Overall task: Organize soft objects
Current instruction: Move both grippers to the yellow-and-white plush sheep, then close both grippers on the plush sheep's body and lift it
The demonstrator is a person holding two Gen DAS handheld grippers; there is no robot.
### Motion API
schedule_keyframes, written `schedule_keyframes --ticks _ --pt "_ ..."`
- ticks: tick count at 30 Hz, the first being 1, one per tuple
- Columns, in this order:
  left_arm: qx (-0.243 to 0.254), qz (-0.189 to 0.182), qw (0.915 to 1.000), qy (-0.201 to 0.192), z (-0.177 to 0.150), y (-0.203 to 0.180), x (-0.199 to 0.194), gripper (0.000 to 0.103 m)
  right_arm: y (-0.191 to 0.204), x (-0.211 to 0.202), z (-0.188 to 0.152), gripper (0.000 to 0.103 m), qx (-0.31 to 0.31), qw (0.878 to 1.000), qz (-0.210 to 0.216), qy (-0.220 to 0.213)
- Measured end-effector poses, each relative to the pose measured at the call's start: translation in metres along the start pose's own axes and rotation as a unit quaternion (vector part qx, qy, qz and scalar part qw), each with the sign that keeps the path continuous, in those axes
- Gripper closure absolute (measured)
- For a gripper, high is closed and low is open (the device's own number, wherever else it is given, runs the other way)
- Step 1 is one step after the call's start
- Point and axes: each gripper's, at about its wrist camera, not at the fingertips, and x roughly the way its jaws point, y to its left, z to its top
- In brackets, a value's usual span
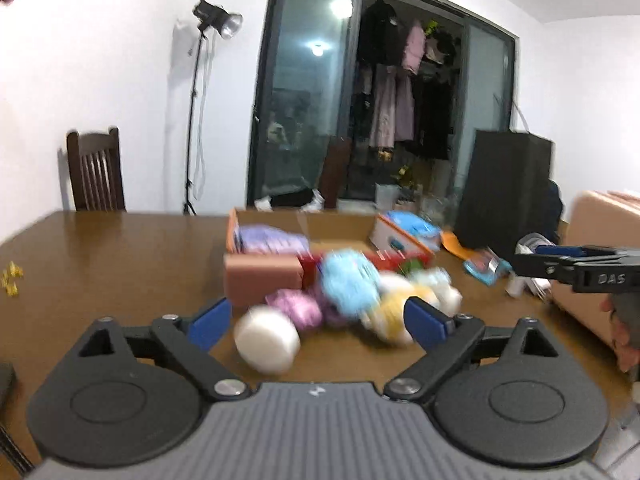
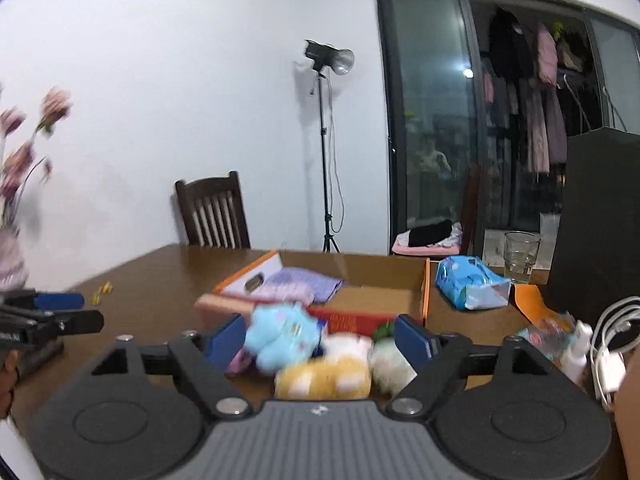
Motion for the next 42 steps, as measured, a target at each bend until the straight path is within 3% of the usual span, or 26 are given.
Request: schedule_keyframes --ticks 4,10,15,18,22,24,30,33,42 --pt "-0.004 -0.013 0.9989 0.044 -0.026 -0.008 -0.004 0.008 0.001 -0.014 -0.047 0.022 0.056 0.998 0.011 0.029" --pt "0.007 -0.025 0.9975 0.066 -0.035 -0.020 0.013 0.008 0.001 -0.012 -0.073 0.022 0.049 0.997 -0.019 0.055" --pt "-0.017 -0.052 0.9956 0.076 -0.036 -0.027 0.037 0.008 -0.013 -0.004 -0.071 0.023 0.078 0.996 -0.013 0.047" --pt "-0.036 -0.065 0.9933 0.088 -0.031 -0.034 0.070 0.008 -0.024 0.024 -0.066 0.027 0.096 0.994 -0.005 0.057" --pt "-0.053 -0.073 0.9908 0.101 -0.020 -0.042 0.122 0.020 -0.034 0.066 -0.051 0.034 0.105 0.992 -0.001 0.065" --pt "-0.074 -0.078 0.9876 0.115 -0.015 -0.040 0.149 0.026 -0.041 0.089 -0.040 0.037 0.117 0.991 0.007 0.063" --pt "-0.167 -0.102 0.9713 0.135 -0.012 -0.019 0.212 0.029 -0.064 0.154 -0.027 0.048 0.167 0.983 0.017 0.073" --pt "-0.185 -0.118 0.9656 0.140 -0.017 -0.012 0.224 0.039 -0.068 0.170 -0.032 0.063 0.179 0.980 0.024 0.079" --pt "-0.216 -0.139 0.9531 0.161 -0.024 -0.004 0.233 0.045 -0.069 0.171 -0.037 0.065 0.180 0.980 0.034 0.076"
